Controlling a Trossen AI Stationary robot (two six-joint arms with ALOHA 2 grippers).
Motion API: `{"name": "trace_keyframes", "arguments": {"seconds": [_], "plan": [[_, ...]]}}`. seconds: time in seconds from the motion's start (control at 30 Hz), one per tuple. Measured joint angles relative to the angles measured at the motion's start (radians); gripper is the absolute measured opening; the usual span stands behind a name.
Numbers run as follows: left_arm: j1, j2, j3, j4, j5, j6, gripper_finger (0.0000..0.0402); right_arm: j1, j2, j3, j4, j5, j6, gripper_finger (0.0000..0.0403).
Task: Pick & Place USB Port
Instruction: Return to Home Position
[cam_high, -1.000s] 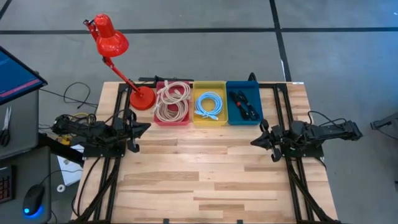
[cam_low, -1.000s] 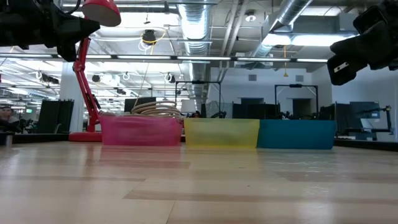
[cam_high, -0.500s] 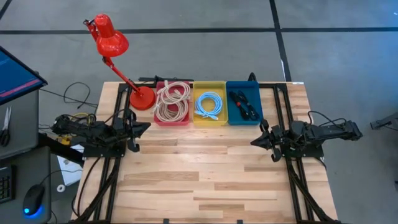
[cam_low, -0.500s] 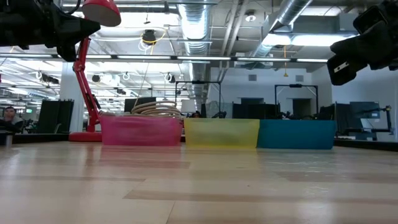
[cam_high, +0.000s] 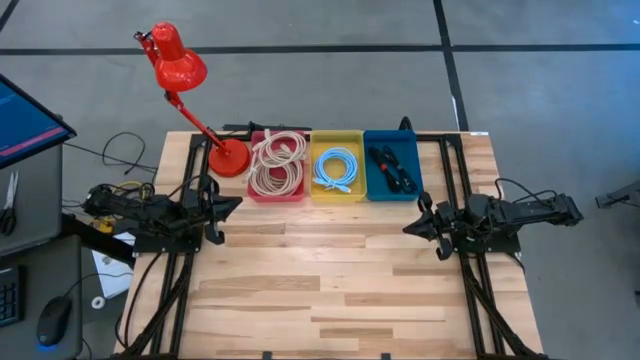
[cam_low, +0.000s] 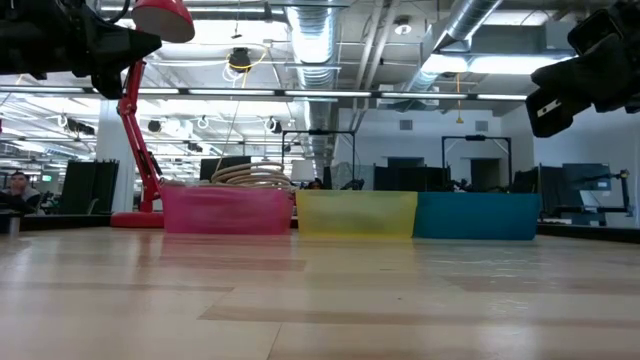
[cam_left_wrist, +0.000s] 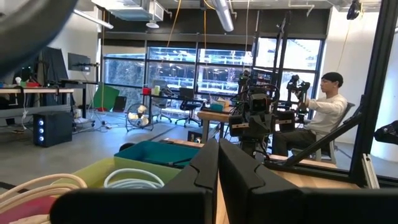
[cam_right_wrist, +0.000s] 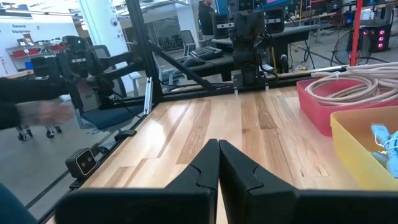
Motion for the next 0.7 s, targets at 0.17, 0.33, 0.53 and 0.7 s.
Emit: {"name": "trace_keyframes", "arguments": {"seconds": [0.17,0.33,0.53,0.7], "plan": [[0.000,0.000,0.000,0.000,0.000,0.000,0.0011,0.000,0.000,0.000,0.000,0.000,0.000,0.0000],[0.000,0.000,0.000,0.000,0.000,-0.010,0.0011,0.000,0.000,0.000,0.000,0.000,0.000,0.0000],[0.000,0.019,0.000,-0.012,0.126,-0.053,0.0011,0.000,0.000,0.000,0.000,0.000,0.000,0.0000],[0.000,0.074,0.000,-0.021,0.445,-0.055,0.0011,0.000,0.000,0.000,0.000,0.000,0.000,0.0000]]}}
